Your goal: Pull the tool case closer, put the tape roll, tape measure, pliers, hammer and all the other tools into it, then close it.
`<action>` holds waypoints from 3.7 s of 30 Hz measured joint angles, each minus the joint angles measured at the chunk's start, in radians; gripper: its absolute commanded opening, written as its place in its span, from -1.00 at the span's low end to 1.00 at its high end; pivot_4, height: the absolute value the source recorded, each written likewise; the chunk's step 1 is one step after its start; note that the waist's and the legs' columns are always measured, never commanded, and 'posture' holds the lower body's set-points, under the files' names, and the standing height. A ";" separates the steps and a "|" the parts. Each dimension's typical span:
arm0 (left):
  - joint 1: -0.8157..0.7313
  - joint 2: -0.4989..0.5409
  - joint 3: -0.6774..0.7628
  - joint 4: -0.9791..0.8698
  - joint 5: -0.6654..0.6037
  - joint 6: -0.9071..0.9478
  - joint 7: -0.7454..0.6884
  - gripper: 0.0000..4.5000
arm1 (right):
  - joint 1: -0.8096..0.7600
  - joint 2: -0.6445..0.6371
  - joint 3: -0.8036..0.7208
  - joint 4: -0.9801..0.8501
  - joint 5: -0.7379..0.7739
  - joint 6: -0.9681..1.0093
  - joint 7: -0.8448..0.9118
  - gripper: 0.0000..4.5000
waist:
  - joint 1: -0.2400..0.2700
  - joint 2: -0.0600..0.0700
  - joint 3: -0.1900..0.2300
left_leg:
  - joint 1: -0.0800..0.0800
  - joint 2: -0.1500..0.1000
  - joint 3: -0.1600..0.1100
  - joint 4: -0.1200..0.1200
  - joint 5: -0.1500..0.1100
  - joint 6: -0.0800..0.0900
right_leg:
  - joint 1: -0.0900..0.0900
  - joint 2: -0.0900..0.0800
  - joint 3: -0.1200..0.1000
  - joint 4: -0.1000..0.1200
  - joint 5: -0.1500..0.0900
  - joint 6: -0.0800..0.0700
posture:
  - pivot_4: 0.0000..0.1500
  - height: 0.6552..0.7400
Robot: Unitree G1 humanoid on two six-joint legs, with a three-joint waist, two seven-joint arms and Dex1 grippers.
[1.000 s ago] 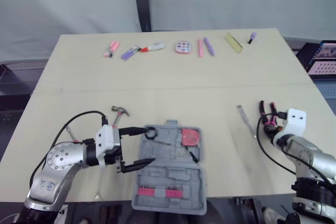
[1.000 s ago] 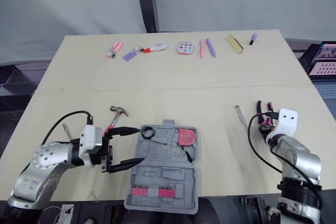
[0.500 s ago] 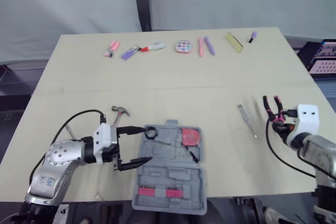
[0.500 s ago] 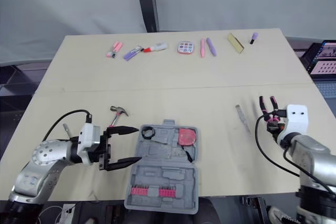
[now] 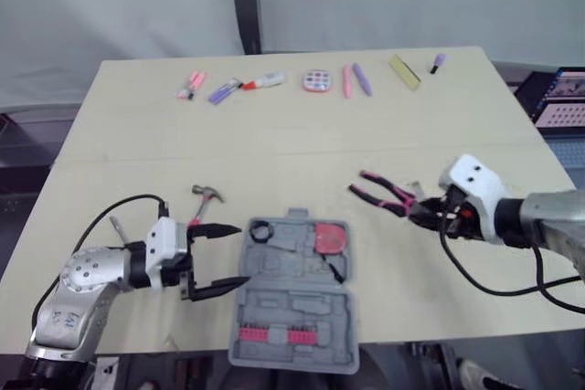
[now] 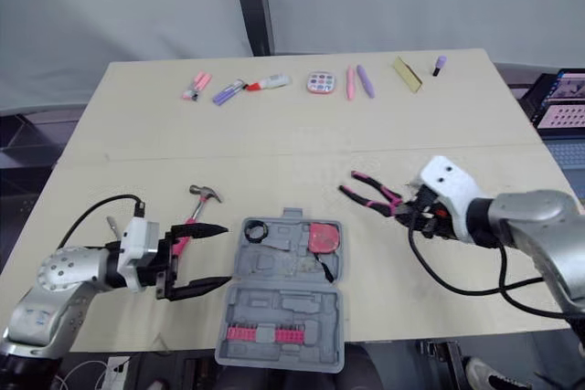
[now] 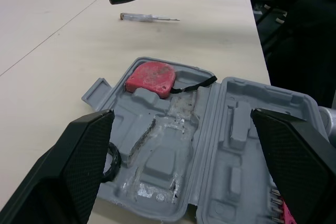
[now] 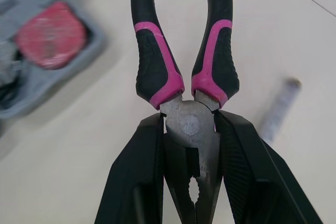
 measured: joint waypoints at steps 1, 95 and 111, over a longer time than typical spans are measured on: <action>0.013 0.001 0.010 0.000 0.000 -0.003 0.001 1.00 | -0.034 -0.001 0.048 -0.003 -0.001 0.012 0.020 -0.57 | 0.000 -0.001 0.001 | 0.000 0.000 0.000 0.000 0.000 0.000 | 0.000 0.000 0.000 0.000 0.000 0.000 | 1.00 1.00; 0.284 0.017 0.173 0.039 0.038 -0.123 0.019 1.00 | -0.536 0.526 0.837 0.279 -0.384 0.009 0.183 -0.57 | -0.027 -0.004 0.002 | -0.002 -0.002 -0.001 -0.001 0.000 -0.001 | -0.014 -0.003 -0.001 0.013 0.000 0.000 | 1.00 1.00; 0.278 0.017 0.162 0.041 0.039 -0.131 0.015 1.00 | -0.534 0.527 0.816 0.221 -0.327 0.108 0.197 0.98 | -0.027 -0.004 0.002 | -0.002 -0.002 -0.002 -0.001 0.000 -0.001 | -0.014 -0.003 -0.001 0.014 0.000 0.000 | 1.00 1.00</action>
